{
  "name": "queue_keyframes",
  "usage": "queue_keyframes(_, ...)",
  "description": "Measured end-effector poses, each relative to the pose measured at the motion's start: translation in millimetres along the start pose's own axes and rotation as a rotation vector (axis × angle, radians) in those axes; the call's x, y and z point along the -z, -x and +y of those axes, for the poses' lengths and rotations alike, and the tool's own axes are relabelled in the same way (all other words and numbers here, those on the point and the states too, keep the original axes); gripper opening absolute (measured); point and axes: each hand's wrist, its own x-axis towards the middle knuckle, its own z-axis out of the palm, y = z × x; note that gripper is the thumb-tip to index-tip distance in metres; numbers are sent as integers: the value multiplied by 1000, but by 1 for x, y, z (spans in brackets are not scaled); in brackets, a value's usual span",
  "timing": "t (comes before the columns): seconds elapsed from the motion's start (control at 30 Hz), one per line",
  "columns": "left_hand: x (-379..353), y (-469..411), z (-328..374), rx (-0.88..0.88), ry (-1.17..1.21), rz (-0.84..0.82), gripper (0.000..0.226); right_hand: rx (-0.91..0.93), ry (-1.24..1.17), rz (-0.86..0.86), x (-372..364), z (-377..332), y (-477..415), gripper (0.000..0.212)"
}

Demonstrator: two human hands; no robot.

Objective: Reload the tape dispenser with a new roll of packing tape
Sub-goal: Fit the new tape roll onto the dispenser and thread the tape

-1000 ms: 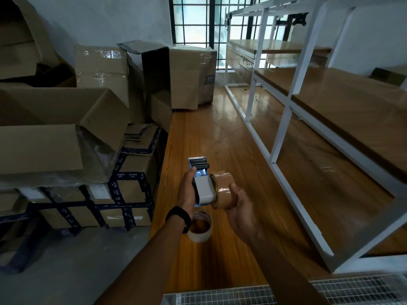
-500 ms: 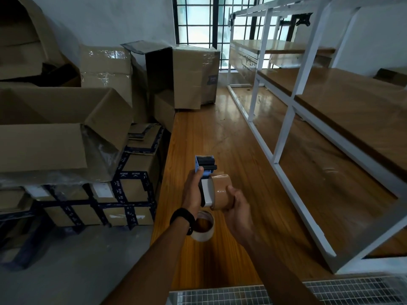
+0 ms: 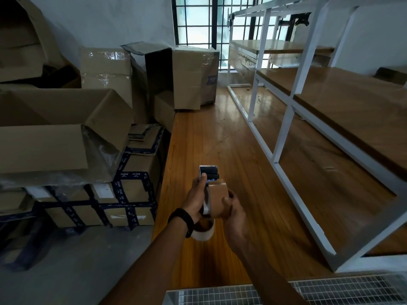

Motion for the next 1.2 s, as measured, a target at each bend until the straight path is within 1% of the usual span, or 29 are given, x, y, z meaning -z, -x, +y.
queue_keyframes(0.07,1,-1,-2,7,28,14,56,-40,63,-31,-2,-7,-8,47)
queue_keyframes(0.1,0,-1,-3,7,43,25,57,-71,81,-59,-2,-11,-11,48)
queue_keyframes(0.17,0,-1,-4,4,44,35,55,-63,73,-111,-3,-16,-7,43)
queue_keyframes(0.2,-1,-2,-5,1,34,32,54,-42,58,-127,-2,-17,-3,46)
queue_keyframes(0.27,-1,-1,-4,20,45,25,55,-39,24,-109,1,-16,2,55)
queue_keyframes(0.33,-1,4,-1,68,66,4,61,-26,-10,-81,3,-13,0,61)
queue_keyframes(0.4,1,8,0,98,111,-79,67,-13,-12,-67,5,-12,-3,57)
queue_keyframes(0.47,2,10,-3,58,156,-196,65,12,-3,-55,5,-13,-5,52)
queue_keyframes(0.57,5,11,-8,18,138,-335,67,20,-14,-53,8,-16,-8,55)
queue_keyframes(0.63,3,14,-7,4,90,-321,73,37,17,-80,12,-20,-8,56)
queue_keyframes(0.77,4,11,-7,-31,59,-339,96,184,111,-95,20,-33,-14,39)
queue_keyframes(0.83,4,11,-8,-36,17,-351,105,268,225,-95,25,-46,-23,33)
queue_keyframes(0.9,4,11,-10,-36,-9,-368,107,322,412,-146,34,-57,-34,32)
queue_keyframes(1.0,4,12,-10,-37,-17,-383,97,271,690,-234,46,-71,-45,26)
queue_keyframes(1.13,2,16,-7,-49,-30,-402,89,318,842,-353,50,-86,-51,20)
queue_keyframes(1.2,1,17,-7,-65,-39,-406,87,354,906,-381,50,-89,-52,15)
